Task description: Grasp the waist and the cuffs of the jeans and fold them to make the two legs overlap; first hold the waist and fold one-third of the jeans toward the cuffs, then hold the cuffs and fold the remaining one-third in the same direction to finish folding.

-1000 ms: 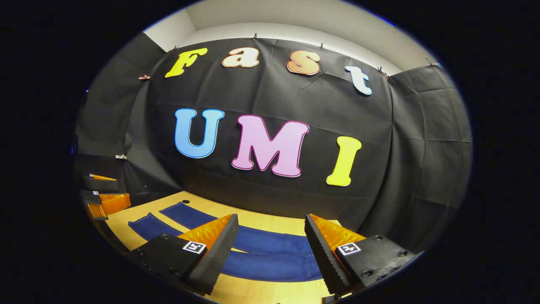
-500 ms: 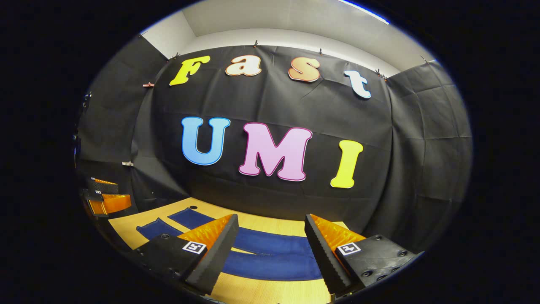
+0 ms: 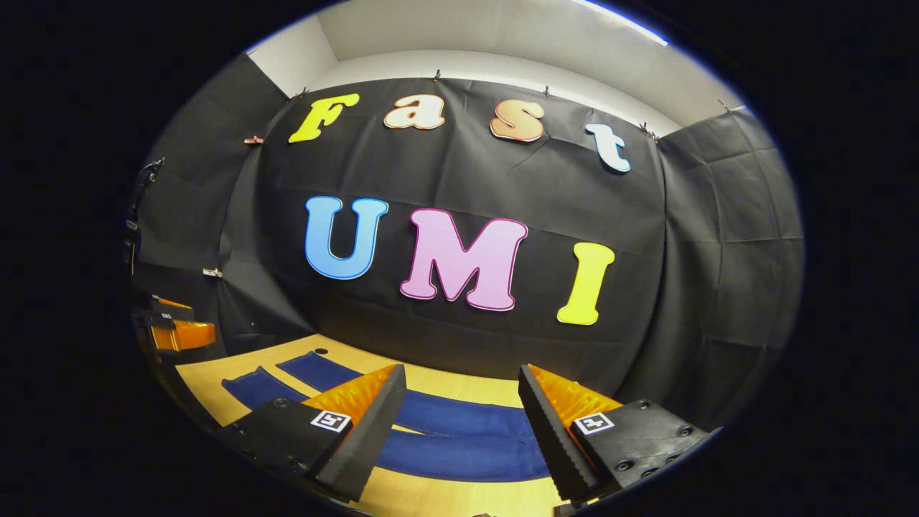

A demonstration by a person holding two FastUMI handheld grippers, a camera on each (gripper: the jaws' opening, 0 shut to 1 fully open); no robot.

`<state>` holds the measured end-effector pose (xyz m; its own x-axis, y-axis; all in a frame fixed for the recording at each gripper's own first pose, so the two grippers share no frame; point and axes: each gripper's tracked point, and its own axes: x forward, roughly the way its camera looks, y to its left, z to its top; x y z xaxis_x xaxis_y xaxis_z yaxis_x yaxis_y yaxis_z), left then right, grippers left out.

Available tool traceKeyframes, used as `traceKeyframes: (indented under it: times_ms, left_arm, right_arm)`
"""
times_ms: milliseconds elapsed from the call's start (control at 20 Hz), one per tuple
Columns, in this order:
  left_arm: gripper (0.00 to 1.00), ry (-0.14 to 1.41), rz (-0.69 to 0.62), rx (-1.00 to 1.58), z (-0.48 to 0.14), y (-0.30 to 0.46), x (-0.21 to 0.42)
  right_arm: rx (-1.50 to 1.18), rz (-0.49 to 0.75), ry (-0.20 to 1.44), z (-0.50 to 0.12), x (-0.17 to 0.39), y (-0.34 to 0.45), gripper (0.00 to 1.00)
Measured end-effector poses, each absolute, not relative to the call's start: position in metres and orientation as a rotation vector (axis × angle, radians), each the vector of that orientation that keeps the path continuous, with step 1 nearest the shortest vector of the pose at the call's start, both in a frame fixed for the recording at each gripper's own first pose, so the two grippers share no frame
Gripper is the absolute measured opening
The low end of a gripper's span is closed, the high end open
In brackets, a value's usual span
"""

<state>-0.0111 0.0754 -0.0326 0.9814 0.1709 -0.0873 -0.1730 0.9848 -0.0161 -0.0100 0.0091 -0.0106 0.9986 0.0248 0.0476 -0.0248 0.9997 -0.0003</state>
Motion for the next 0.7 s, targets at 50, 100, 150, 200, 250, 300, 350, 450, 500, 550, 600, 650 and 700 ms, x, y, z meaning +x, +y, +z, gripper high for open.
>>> traceKeyframes:
  times_ms: [50, 100, 150, 200, 250, 300, 350, 450, 500, 550, 600, 650, 700]
  left_arm:
    - [0.96, 0.110, 0.190, 0.012, -0.041, 0.091, -0.008]
    - [0.97, 0.132, 0.207, 0.050, -0.051, 0.108, -0.005]
    - [0.97, 0.155, 0.221, 0.091, -0.059, 0.125, -0.002]
    - [0.97, 0.165, 0.238, 0.137, -0.065, 0.145, 0.002]
    - [0.98, 0.168, 0.250, 0.183, -0.069, 0.166, 0.007]
    - [0.98, 0.192, 0.260, 0.227, -0.079, 0.187, 0.015]
    - [0.98, 0.237, 0.253, 0.283, -0.091, 0.207, 0.023]
    - [0.98, 0.330, 0.196, 0.465, -0.116, 0.237, 0.034]
    - [0.98, 0.370, 0.130, 0.575, -0.130, 0.246, 0.037]
    - [0.98, 0.417, 0.057, 0.676, -0.146, 0.253, 0.041]
    - [0.98, 0.474, -0.017, 0.753, -0.167, 0.254, 0.042]
    - [0.98, 0.529, -0.074, 0.813, -0.186, 0.256, 0.042]
    - [0.98, 0.585, -0.139, 0.884, -0.212, 0.261, 0.046]
  right_arm:
    - [0.006, 0.039, -0.038, -0.014, -0.006, 0.013, 0.96]
    - [0.010, 0.049, -0.032, -0.017, -0.002, 0.014, 0.96]
    - [0.011, 0.059, -0.026, -0.019, 0.004, 0.016, 0.96]
    - [0.008, 0.066, -0.019, -0.022, 0.008, 0.017, 0.96]
    - [0.007, 0.069, -0.006, -0.027, 0.012, 0.017, 0.94]
    - [0.011, 0.073, 0.007, -0.030, 0.015, 0.018, 0.96]
    - [0.016, 0.080, 0.018, -0.033, 0.017, 0.020, 0.96]
    - [0.023, 0.097, 0.042, -0.040, 0.020, 0.023, 0.96]
    - [0.037, 0.115, 0.058, -0.046, 0.020, 0.026, 0.96]
    - [0.049, 0.124, 0.069, -0.049, 0.020, 0.028, 0.96]
    - [0.053, 0.116, 0.074, -0.052, 0.020, 0.025, 0.96]
    - [0.053, 0.108, 0.078, -0.056, 0.022, 0.022, 0.96]
    - [0.047, 0.098, 0.088, -0.064, 0.025, 0.019, 0.96]
